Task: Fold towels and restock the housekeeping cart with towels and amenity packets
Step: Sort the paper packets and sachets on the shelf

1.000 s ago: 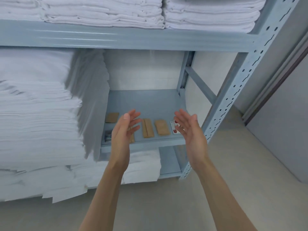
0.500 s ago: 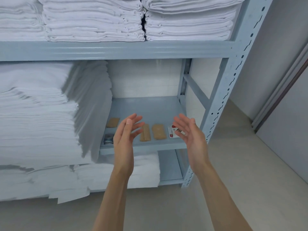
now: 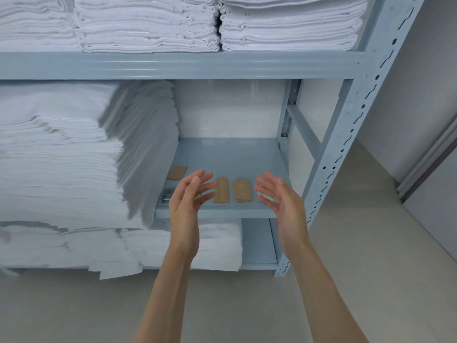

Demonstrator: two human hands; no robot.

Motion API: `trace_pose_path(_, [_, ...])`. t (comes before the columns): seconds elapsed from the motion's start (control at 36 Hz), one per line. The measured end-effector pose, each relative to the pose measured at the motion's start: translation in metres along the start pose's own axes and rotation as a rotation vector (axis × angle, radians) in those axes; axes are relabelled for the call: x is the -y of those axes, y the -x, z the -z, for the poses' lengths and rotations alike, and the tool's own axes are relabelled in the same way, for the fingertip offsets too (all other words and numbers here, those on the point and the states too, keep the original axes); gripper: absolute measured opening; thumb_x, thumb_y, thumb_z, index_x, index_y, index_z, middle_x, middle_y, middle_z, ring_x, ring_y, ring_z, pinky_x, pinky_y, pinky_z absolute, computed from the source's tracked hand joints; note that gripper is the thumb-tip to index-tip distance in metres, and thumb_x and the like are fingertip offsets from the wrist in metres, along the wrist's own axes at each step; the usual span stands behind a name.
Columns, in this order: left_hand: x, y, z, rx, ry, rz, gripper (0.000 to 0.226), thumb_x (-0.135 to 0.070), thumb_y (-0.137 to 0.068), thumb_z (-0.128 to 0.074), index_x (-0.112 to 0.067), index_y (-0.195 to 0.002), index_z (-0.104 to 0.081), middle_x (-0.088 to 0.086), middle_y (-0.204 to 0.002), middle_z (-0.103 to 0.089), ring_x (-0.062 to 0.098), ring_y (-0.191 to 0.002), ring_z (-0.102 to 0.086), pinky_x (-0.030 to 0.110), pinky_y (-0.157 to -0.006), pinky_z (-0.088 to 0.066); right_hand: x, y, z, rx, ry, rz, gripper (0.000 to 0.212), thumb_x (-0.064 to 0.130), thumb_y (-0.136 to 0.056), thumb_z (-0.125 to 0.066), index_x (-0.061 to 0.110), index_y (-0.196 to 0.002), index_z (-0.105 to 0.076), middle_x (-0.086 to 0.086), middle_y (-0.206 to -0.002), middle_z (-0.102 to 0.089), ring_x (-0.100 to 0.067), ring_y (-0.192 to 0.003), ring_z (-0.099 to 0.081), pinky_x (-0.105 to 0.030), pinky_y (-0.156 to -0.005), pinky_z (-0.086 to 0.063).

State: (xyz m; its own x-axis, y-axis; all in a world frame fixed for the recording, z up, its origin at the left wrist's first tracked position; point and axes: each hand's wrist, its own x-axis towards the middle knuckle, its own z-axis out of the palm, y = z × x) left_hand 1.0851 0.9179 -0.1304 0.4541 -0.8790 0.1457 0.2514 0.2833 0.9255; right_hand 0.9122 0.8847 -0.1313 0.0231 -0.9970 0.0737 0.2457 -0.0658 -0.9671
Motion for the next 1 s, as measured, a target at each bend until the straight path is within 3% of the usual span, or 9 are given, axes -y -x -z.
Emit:
trace_pose_path(0.14, [0.006, -0.008, 0.011, -0.086, 0.005, 0.05, 0.023, -0.017, -0.101, -0.054, -0.009, -0.115, -0.07, 0.01, -0.111, -0.074, 0.026, -0.098, -0.071, 0.037, -0.084, -0.055, -0.012, -0.01, -0.005, -0.017, 0.015, -0.023, 0.025, 0.02, -0.103, -0.049, 0.009, -0.111, -0.07, -0.003, -0.104, -0.076, -0.022, -0.098, -0.071, -0.037, -0.087, -0.057])
trace_pose_path(0.33, [0.018, -0.042, 0.037, -0.231, 0.035, 0.105, 0.014, -0.009, -0.097, -0.056, -0.01, -0.103, -0.069, 0.015, -0.101, -0.074, 0.027, -0.085, -0.071, 0.035, -0.076, -0.059, -0.038, -0.037, -0.03, -0.06, 0.004, -0.106, 0.017, 0.009, -0.099, -0.053, 0.007, -0.099, -0.069, -0.009, -0.098, -0.075, -0.027, -0.082, -0.071, -0.03, -0.067, -0.059])
trace_pose_path(0.67, [0.092, -0.179, 0.104, -0.374, -0.042, 0.267, 0.011, -0.012, -0.098, -0.057, -0.005, -0.101, -0.064, 0.015, -0.097, -0.071, 0.025, -0.078, -0.071, 0.031, -0.068, -0.059, -0.118, -0.151, -0.118, -0.105, 0.118, -0.247, 0.009, 0.007, -0.096, -0.056, 0.006, -0.096, -0.065, -0.009, -0.09, -0.074, -0.02, -0.07, -0.067, -0.033, -0.065, -0.057])
trace_pose_path(0.81, [0.128, -0.238, 0.134, -0.444, -0.205, 0.409, 0.018, -0.008, -0.097, -0.054, 0.005, -0.107, -0.062, 0.022, -0.099, -0.071, 0.032, -0.079, -0.07, 0.035, -0.07, -0.06, -0.146, -0.205, -0.159, -0.052, 0.226, -0.304, 0.008, 0.01, -0.091, -0.063, 0.009, -0.098, -0.065, -0.01, -0.089, -0.074, -0.018, -0.066, -0.067, -0.024, -0.057, -0.053])
trace_pose_path(0.92, [0.148, -0.275, 0.151, -0.428, -0.236, 0.514, 0.013, -0.002, -0.096, -0.052, 0.001, -0.104, -0.062, 0.023, -0.094, -0.068, 0.032, -0.073, -0.068, 0.048, -0.079, -0.06, -0.165, -0.241, -0.187, -0.008, 0.271, -0.326, 0.01, 0.009, -0.092, -0.062, 0.008, -0.101, -0.065, -0.017, -0.094, -0.072, -0.025, -0.072, -0.067, -0.037, -0.067, -0.056])
trace_pose_path(1.0, [0.154, -0.294, 0.153, -0.411, -0.181, 0.571, 0.011, -0.003, -0.098, -0.053, -0.001, -0.103, -0.062, 0.019, -0.092, -0.065, 0.029, -0.069, -0.066, 0.04, -0.068, -0.057, -0.173, -0.257, -0.207, 0.029, 0.314, -0.321, 0.008, 0.01, -0.093, -0.058, 0.011, -0.098, -0.064, -0.014, -0.09, -0.073, -0.024, -0.07, -0.066, -0.042, -0.071, -0.056])
